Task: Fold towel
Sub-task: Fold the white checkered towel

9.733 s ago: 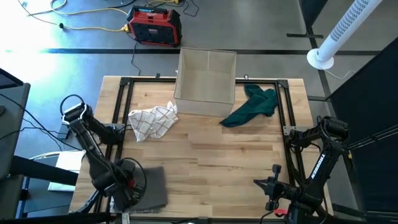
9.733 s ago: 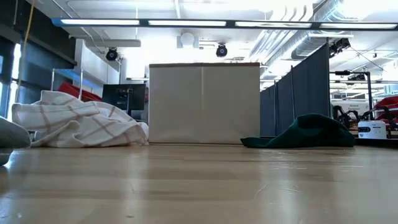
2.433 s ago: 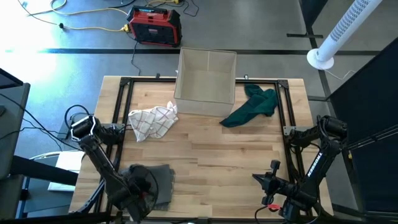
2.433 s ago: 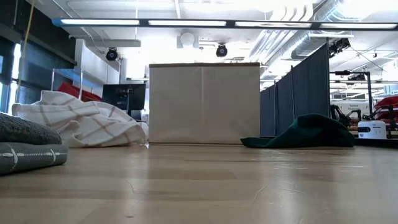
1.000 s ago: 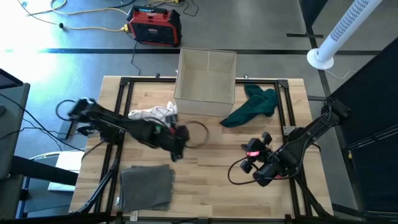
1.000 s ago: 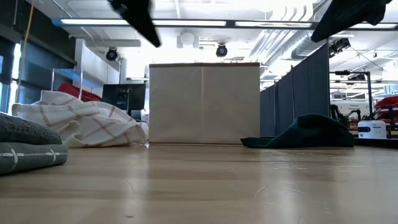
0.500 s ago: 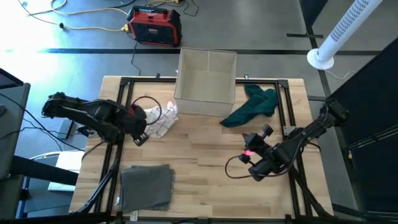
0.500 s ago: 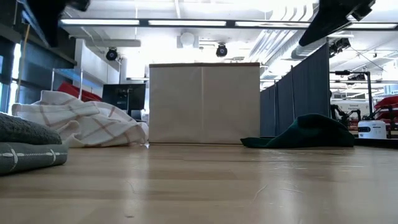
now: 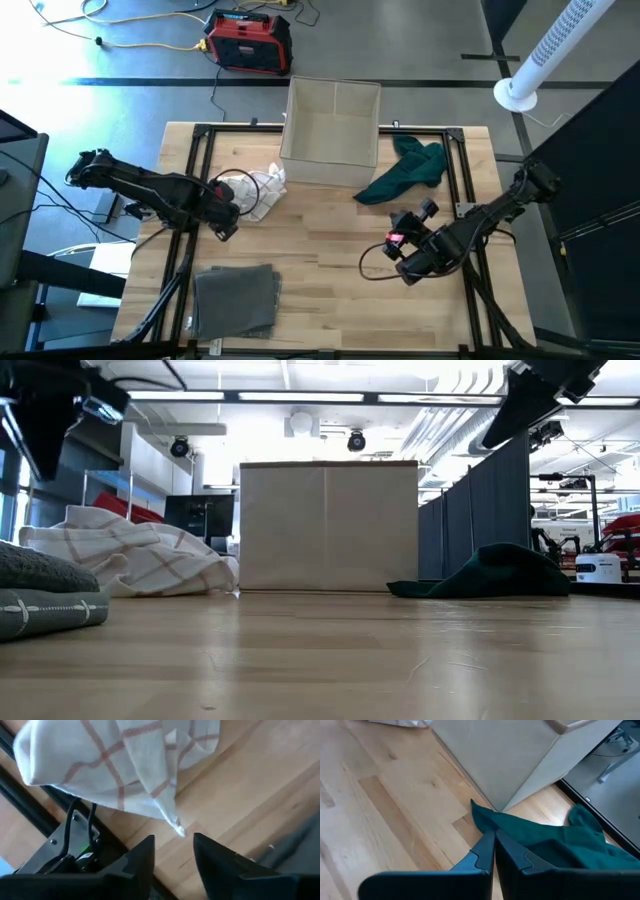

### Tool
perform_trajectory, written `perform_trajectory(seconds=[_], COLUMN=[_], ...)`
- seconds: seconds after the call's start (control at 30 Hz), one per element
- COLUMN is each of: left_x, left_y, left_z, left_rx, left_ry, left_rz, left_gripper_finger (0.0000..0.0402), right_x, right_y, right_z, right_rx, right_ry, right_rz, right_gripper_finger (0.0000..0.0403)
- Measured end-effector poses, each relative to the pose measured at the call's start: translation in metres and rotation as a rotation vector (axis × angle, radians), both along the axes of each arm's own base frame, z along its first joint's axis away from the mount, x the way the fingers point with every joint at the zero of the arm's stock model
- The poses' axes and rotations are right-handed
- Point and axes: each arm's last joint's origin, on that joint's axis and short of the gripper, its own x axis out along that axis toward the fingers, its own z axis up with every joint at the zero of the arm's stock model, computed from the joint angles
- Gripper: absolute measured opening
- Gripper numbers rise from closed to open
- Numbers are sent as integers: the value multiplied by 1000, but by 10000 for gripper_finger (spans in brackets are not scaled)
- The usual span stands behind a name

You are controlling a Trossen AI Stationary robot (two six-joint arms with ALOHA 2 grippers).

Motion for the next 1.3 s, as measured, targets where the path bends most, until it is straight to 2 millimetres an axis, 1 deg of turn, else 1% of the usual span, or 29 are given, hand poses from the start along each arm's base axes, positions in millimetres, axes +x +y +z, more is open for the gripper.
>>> perform_trajectory(seconds=[0.17, 0.3, 0.4, 0.77, 0.83, 0.87, 0.93, 1.03, 1.07, 1.1, 1.17, 1.3], left_x=[2, -3, -1, 2, 2, 3, 3, 5, 7, 8, 12, 26], left_y=[4, 12, 15, 18, 17, 17, 17, 16, 16, 15, 13, 8], left_z=[-28, -44, -49, -68, -70, -70, -69, -64, -60, -55, -38, 10], left_rx=[0, 45, 57, -10, -29, -35, -41, -45, -49, -61, -110, -207], left_ry=[-12, 38, 13, -33, -30, -31, -34, -35, -41, -44, -58, -190], left_rz=[43, 81, 99, 103, 80, 66, 49, 5, -6, -21, -61, -139], left_gripper_finger=[177, 187, 188, 188, 178, 167, 126, 35, 18, 12, 13, 4], right_x=[0, -1, -1, -1, -1, -1, -1, -1, -1, -1, -1, -1], right_y=[1, 1, 1, 2, 2, 2, 2, 2, 2, 2, 2, 2], right_z=[0, 0, 0, -1, -1, -1, -1, -1, -1, -1, -1, -1], right_rx=[0, 3, 15, 27, 27, 27, 27, 27, 27, 26, 25, 25], right_ry=[0, 2, 10, 19, 19, 19, 19, 19, 19, 18, 17, 17], right_rz=[4, 4, 6, 6, 6, 6, 6, 6, 6, 6, 6, 6], right_gripper_finger=[0, 0, 0, 0, 0, 0, 0, 0, 0, 0, 0, 0])
